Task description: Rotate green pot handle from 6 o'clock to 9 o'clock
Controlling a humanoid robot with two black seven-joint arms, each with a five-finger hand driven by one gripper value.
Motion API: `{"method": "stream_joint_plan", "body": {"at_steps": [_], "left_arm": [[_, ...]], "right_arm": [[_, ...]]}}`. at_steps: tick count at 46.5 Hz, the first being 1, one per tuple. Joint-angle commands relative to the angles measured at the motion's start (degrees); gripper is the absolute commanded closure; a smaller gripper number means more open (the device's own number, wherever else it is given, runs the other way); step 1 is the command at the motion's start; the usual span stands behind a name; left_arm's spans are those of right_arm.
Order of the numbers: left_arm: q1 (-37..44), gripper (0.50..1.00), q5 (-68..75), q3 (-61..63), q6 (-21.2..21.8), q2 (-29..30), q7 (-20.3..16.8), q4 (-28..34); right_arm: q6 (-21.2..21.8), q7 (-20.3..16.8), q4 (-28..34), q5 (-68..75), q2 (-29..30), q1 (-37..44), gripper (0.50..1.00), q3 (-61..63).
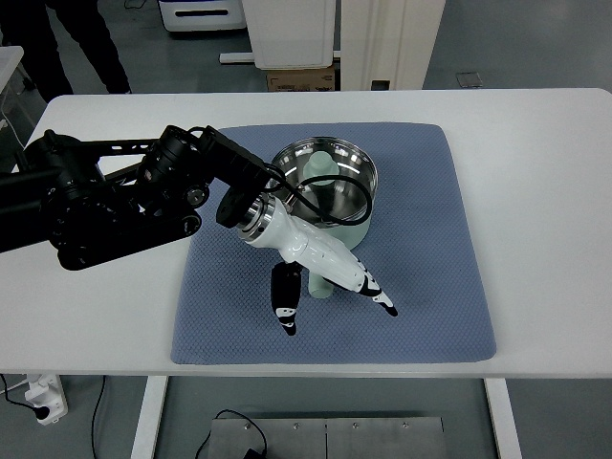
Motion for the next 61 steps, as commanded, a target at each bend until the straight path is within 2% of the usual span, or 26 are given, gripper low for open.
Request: {"method": "stream_joint_plan", "body": {"at_steps": [1,61], "left_arm": [[0.0,0.500,0.0,0.0,0.0,0.1,0.0,-0.1],[-11.2,0.500,0.0,14.6,0.0,10.0,0.1,-3.5]], "right_arm": [[0.0,0.0,-0.1,0.0,0.0,0.0,0.500,0.0],[-0.1,0.0,-0.1,0.0,0.0,0.0,0.500,0.0]]}}
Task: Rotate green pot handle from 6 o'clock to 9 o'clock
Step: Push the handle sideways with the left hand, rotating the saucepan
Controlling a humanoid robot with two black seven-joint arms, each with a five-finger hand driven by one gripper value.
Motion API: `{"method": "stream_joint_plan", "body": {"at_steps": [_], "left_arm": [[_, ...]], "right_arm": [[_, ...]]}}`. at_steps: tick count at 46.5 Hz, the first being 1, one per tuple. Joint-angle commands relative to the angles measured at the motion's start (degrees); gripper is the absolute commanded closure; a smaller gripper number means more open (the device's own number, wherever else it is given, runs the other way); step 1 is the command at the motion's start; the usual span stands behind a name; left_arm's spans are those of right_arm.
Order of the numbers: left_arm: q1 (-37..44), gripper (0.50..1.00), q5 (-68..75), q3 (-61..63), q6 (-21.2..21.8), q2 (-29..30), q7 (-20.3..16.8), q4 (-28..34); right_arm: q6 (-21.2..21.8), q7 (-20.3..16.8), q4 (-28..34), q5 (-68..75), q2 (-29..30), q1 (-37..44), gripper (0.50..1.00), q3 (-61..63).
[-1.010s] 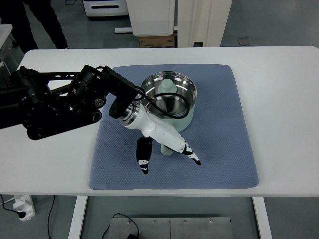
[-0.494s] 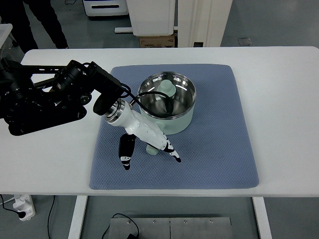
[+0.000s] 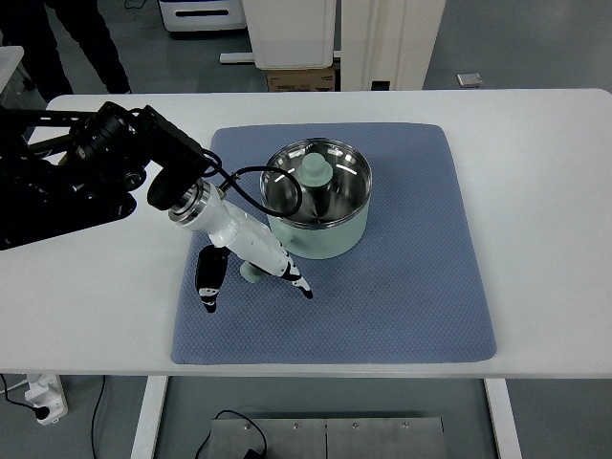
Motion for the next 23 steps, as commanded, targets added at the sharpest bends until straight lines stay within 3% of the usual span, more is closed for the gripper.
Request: {"method": "stream_joint_plan", "body": {"at_steps": [1,23], "left_arm": [[-0.8,0.500,0.1,0.9,0.0,0.1,0.1,0.0],[-6.0,0.500,2.9,7.5,0.0,1.4,0.1,-0.1]], "right_arm": [[0.0,0.0,0.0,0.0,0.0,0.0,0.500,0.0],[0.0,0.0,0.0,0.0,0.0,0.0,0.500,0.0]]}}
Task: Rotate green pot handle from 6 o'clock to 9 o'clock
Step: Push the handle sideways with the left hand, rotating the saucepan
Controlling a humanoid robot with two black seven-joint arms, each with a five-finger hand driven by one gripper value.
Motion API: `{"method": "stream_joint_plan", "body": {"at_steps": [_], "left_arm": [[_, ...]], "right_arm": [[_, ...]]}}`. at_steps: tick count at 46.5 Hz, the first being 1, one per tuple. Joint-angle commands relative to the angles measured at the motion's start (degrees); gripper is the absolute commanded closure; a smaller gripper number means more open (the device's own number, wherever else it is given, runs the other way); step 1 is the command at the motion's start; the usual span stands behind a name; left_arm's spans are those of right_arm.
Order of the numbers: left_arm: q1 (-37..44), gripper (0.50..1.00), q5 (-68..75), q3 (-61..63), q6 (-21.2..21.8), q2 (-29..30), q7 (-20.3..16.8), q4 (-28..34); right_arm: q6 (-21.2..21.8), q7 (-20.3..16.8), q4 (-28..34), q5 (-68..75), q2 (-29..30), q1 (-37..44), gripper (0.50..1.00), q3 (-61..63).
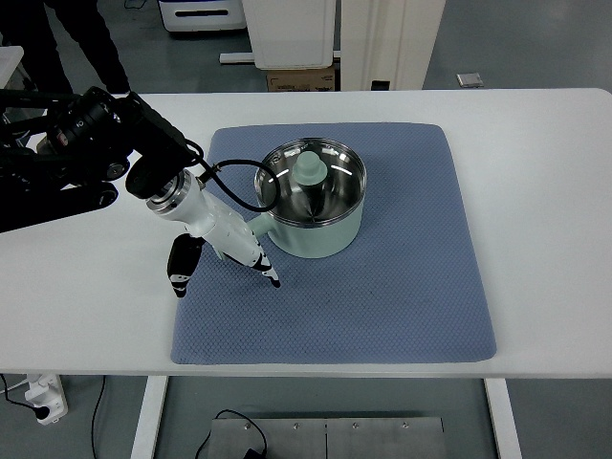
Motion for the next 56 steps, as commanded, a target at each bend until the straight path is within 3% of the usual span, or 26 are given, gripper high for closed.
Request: {"method": "stream_joint_plan", "body": {"at_steps": [1,14,39,56], "left_arm": [[-0.4,0.500,0.5,0.2,0.0,0.0,0.0,0.0],[-1.1,0.500,3.0,2.1,0.0,0.1,0.1,0.6],[-0.4,0.500,3.0,2.2,0.0,-0.1,6.4,5.6],[-0.2,0.500,2.8,2.2,0.0,-0.6,7.6,7.9]], "right_arm": [[-0.1,0.0,0.0,-0.1,0.0,0.0,0.500,0.0],[-0.1,0.0,0.0,0.0,0.0,0.0,0.500,0.0],[0.0,0.0,-0.1,-0.1,0.0,0.0,0.500,0.0],[0.0,0.0,0.0,0.0,0.0,0.0,0.500,0.0]]}}
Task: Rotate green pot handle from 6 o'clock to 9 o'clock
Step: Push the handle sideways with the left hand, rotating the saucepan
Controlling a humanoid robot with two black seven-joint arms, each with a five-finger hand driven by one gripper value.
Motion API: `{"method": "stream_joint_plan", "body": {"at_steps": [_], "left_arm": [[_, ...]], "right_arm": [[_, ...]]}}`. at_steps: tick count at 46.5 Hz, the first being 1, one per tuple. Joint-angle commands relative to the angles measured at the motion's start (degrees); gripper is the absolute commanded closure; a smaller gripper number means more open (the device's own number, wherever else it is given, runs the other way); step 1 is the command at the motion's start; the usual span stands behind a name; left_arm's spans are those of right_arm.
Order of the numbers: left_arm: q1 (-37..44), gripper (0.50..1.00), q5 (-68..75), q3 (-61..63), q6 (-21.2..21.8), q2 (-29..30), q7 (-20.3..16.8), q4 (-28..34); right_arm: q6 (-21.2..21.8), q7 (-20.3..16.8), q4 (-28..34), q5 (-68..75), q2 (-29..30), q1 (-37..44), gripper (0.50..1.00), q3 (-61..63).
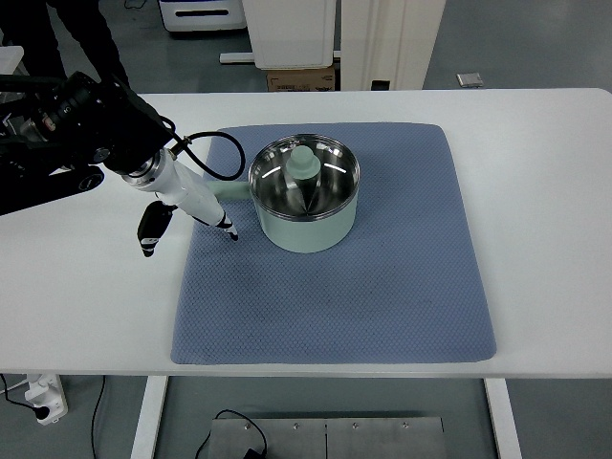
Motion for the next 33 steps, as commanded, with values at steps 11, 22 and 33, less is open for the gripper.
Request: {"method": "stream_joint_plan", "body": {"at_steps": [11,22,33], "left_arm": [[0.4,0.500,-0.5,0.0,0.0,-0.3,1.8,1.3],[0.4,0.500,-2.3,0.0,0.0,0.2,0.0,-2.2],[0.5,0.500,-4.9,-0.1,0.0,0.8,-4.4,-7.5]], "right_arm": [[0.0,0.0,0.0,0.0,0.0,0.0,0.500,0.0],[0.1,0.0,0.0,0.0,0.0,0.0,0.500,0.0],[0.0,0.0,-0.1,0.0,0.0,0.0,0.500,0.0]]}}
